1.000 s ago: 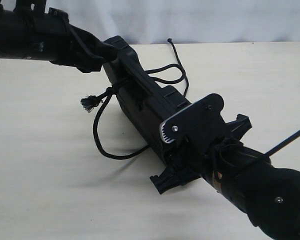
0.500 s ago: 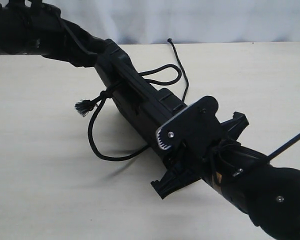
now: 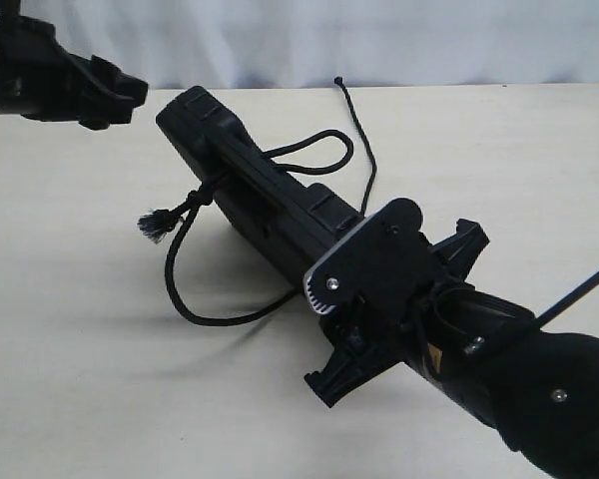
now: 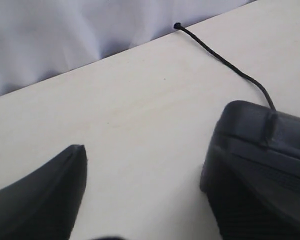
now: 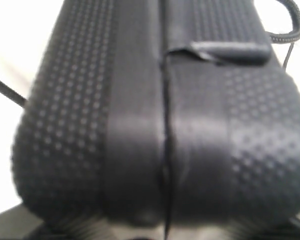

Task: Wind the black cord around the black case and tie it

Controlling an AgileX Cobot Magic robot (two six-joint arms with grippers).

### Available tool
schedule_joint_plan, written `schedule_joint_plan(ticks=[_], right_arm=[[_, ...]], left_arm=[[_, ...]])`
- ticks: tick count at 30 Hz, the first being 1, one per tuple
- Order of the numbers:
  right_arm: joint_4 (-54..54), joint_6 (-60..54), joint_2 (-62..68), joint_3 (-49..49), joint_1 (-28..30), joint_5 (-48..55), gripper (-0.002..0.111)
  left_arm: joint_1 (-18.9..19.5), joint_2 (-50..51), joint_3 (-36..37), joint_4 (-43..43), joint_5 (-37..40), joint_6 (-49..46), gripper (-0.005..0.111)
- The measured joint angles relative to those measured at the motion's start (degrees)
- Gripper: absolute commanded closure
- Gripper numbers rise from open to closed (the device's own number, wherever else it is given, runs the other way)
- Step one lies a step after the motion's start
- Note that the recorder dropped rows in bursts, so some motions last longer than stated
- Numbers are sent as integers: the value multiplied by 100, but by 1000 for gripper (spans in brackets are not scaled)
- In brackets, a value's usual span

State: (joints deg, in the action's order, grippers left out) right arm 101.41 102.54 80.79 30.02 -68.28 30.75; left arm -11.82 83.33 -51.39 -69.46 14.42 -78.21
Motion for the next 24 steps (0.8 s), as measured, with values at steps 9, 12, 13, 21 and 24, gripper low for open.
schedule_joint_plan(ticks=[9,12,13,21,24], right_arm=[[0,-159,0,0,9,-70,104],[8,-301,0,0,9,-148,104],[8,-343,0,0,9,-159,104],[88,-767,550,194,14,-270,104],[88,-919,821,485,14,-236,104]], left_arm=[[811,-9,0,9,689,160,43],[889,-9,0,9,812,160,43],[905,-9,0,9,835,160,43],[908,-9,0,9,979,160,43],[908,-9,0,9,979,160,44]])
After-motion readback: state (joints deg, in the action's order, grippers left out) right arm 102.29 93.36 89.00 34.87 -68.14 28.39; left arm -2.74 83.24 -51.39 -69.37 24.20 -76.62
